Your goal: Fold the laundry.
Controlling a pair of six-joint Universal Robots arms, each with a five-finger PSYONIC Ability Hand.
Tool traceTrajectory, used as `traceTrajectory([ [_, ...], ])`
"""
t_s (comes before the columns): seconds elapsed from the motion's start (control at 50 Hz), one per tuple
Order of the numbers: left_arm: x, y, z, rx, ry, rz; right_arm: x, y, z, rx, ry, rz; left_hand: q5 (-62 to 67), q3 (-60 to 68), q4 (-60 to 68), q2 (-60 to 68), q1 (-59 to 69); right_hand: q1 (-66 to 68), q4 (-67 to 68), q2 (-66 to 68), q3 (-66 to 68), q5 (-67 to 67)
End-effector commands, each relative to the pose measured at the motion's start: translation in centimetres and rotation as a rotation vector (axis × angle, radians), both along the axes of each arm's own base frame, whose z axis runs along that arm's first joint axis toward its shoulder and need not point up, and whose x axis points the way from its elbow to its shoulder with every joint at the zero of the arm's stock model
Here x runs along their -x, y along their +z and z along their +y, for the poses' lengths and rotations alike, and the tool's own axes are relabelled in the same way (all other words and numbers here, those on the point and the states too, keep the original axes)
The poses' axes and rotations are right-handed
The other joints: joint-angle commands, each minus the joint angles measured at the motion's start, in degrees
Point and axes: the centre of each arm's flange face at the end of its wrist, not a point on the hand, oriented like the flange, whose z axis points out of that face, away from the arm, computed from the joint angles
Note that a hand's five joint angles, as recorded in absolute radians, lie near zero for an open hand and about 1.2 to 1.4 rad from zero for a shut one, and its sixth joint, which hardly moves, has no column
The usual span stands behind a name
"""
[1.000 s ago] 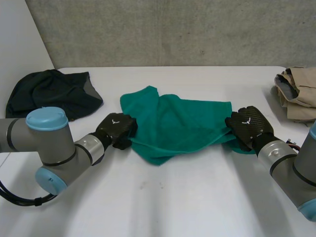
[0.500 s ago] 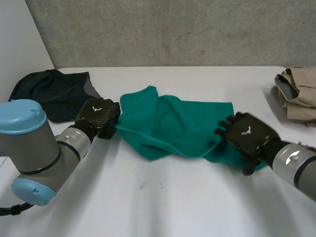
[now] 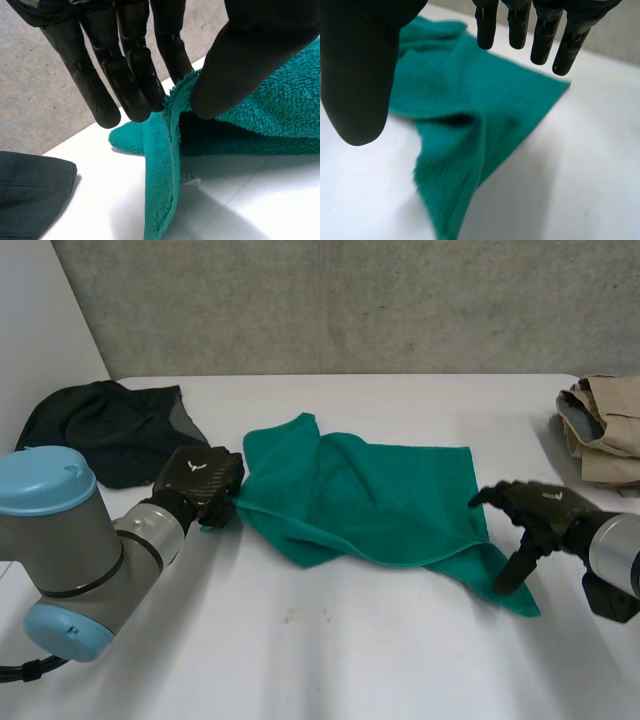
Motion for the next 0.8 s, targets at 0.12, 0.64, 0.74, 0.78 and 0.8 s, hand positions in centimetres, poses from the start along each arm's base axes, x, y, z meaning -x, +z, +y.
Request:
traceTrajectory([
  [0.12, -0.2, 0.0, 0.1, -0.005, 0.006, -0.003, 0.8, -4.0, -1.8, -0.19, -0.144, -0.124, 14.0, 11.7, 11.3, 11.5, 13.6, -1.6, -3.7, -2.8, -2.4, -3.8],
  [0.64, -2.3, 14.5, 4.5, 0.334, 0.051, 0.084, -0.7, 10.0, -2.0, 0.504, 0.015, 0.064, 14.0, 11.7, 11.3, 11.5, 13.6, 68.4, 66.3, 67.2, 67.6, 66.2],
  [0.74, -3.2, 17.1, 6.1, 0.368, 0.057, -0.011, -0.3, 14.8, 0.7, 0.719, 0.074, 0.278, 14.0, 11.7, 11.3, 11.5, 13.6, 68.4, 66.3, 67.2, 67.6, 66.2],
  [0.78, -3.4, 17.1, 6.5, 0.351, 0.049, -0.083, -0.1, 15.7, 1.5, 0.758, 0.081, 0.339, 14.0, 11.7, 11.3, 11.5, 13.6, 68.4, 66.3, 67.2, 67.6, 66.2],
  [0.8, -3.3, 17.0, 6.6, 0.346, 0.046, -0.107, 0.0, 16.0, 1.9, 0.769, 0.096, 0.393, 14.0, 11.7, 11.3, 11.5, 13.6, 68.4, 66.3, 67.2, 67.6, 66.2],
])
